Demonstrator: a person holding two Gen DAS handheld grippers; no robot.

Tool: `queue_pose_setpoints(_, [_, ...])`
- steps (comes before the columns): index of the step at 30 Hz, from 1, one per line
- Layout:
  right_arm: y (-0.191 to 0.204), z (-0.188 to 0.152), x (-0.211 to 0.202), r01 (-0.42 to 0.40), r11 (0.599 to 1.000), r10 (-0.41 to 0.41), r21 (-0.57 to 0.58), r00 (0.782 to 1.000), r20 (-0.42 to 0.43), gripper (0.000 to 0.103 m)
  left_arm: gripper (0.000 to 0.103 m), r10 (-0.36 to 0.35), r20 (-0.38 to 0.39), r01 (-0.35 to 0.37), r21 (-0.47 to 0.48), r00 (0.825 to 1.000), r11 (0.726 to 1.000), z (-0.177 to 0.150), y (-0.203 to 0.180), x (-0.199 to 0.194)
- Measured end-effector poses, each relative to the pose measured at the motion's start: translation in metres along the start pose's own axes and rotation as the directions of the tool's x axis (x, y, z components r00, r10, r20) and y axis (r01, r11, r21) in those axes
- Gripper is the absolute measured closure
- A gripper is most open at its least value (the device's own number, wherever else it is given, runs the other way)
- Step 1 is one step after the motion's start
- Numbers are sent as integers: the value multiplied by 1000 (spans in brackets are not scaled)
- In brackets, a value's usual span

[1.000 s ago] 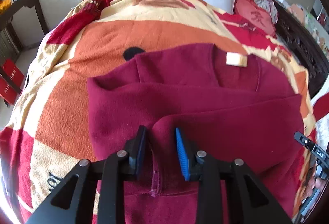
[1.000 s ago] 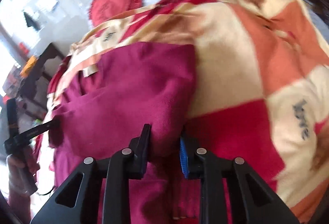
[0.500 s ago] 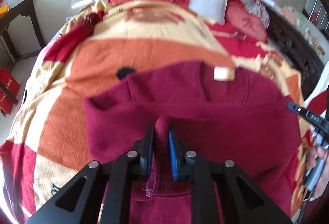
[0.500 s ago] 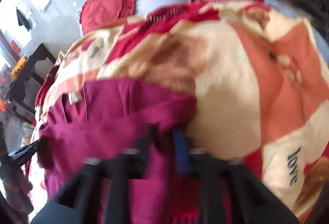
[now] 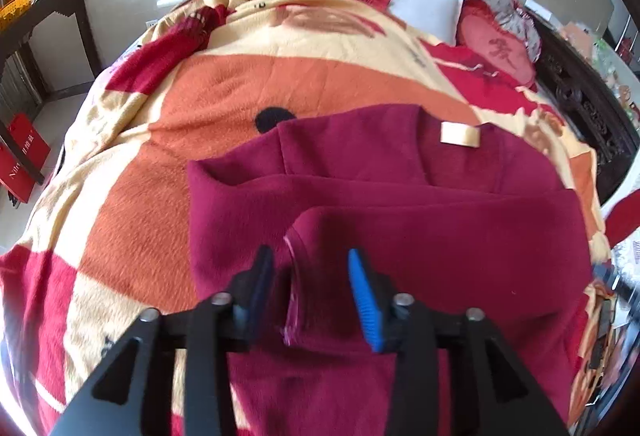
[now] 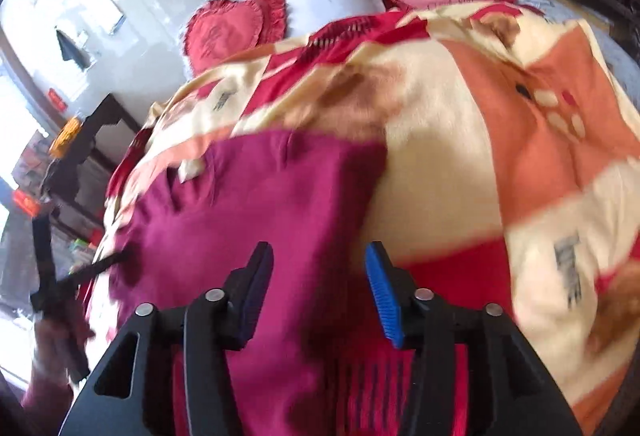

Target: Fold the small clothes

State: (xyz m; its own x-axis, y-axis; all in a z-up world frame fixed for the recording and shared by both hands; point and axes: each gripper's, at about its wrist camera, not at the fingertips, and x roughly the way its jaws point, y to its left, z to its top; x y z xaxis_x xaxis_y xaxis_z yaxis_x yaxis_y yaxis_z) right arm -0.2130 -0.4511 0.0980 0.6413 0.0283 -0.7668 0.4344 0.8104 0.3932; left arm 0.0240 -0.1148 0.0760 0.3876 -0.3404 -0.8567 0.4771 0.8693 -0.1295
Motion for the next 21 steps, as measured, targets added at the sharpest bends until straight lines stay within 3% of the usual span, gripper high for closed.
queue_pose_setpoints(4, [4, -41, 0, -26, 999, 23, -27, 996, -84, 71, 54, -22, 9, 22, -7, 1000, 1000, -16, -3, -21])
queue_pose_setpoints(8, [17, -58, 28, -19, 998, 9, -68, 990, -138, 71, 52, -58, -17, 58, 7, 998, 998, -39, -12, -36])
queue_pose_setpoints(9, [18, -59, 34, -13, 998, 5, -65, 991, -131, 76, 52, -58, -22, 58, 18, 998, 998, -46, -13, -42])
queue_pose_setpoints(10, [17, -61, 38, 1, 999, -8, -53, 991, -130, 103, 52, -51, -22, 52, 32, 998, 998, -55, -12, -50])
queue_pose_setpoints(14, [10, -68, 7, 15, 999, -18, -34, 996, -85, 103, 39, -18, -7, 18, 40, 1000, 999, -91, -1, -76])
queue_pose_setpoints(20, [-12, -80, 6, 123, 992, -118, 34, 985, -122, 103, 39, -53, -84, 52, -14, 995, 999, -141, 12, -88])
queue_pose_setpoints(21, [-14, -82, 0, 104, 993, -97, 54, 988, -121, 103, 39, -68, -95, 67, -14, 993, 998, -152, 13, -93])
